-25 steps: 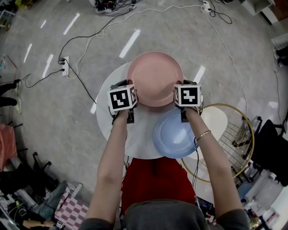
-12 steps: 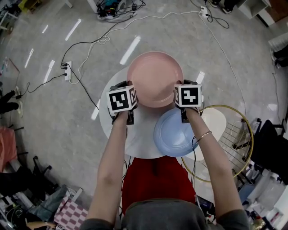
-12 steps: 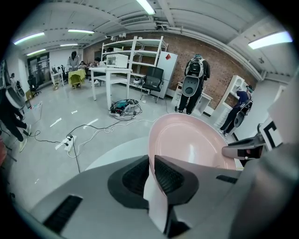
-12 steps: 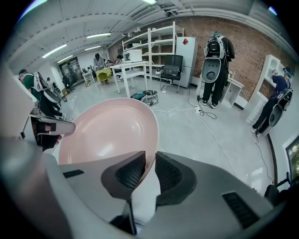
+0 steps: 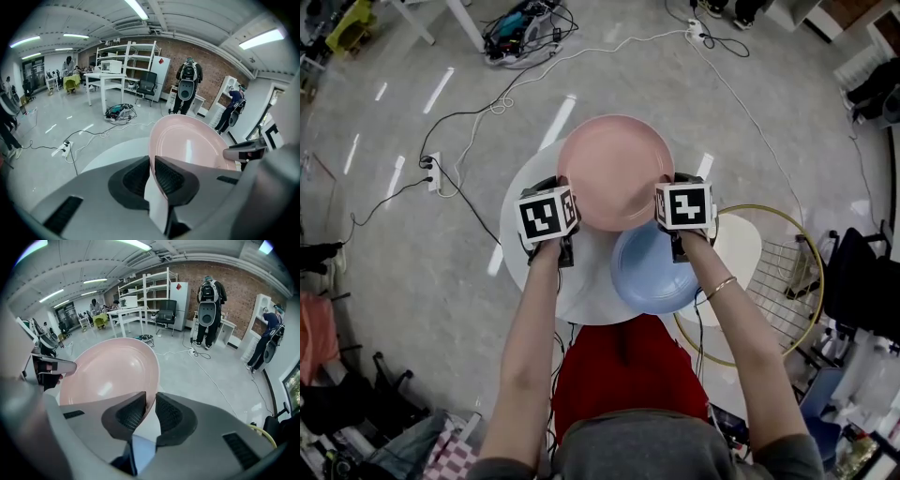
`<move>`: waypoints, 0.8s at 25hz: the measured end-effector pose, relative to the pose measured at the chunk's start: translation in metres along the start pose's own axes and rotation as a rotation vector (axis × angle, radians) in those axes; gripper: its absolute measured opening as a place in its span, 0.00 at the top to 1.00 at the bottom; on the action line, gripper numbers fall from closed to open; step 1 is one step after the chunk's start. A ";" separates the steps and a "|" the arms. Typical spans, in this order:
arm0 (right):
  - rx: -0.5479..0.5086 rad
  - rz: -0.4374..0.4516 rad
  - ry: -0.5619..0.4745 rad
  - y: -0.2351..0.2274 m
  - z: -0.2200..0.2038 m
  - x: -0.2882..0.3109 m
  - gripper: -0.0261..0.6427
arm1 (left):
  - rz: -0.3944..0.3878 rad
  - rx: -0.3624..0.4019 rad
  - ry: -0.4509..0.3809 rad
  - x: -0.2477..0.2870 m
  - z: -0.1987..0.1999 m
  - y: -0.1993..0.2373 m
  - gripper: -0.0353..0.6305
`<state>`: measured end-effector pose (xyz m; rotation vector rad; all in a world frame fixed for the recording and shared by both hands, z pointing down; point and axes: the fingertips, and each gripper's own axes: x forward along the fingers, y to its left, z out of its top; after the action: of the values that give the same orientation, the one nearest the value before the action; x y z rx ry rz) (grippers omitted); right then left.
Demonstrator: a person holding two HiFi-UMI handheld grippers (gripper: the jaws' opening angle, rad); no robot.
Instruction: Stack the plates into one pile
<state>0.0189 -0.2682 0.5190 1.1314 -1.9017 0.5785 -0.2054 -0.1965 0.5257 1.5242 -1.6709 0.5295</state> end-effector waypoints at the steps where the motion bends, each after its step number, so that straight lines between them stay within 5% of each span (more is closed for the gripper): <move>1: 0.006 -0.004 -0.004 -0.002 -0.003 -0.006 0.85 | -0.004 0.006 -0.001 -0.004 -0.002 -0.004 0.88; 20: 0.148 -0.068 -0.005 -0.044 -0.107 -0.082 0.85 | -0.092 0.113 0.016 -0.046 -0.065 -0.082 0.88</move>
<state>0.1225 -0.1721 0.5082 1.2880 -1.8412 0.6878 -0.1102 -0.1336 0.5120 1.6652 -1.5728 0.5945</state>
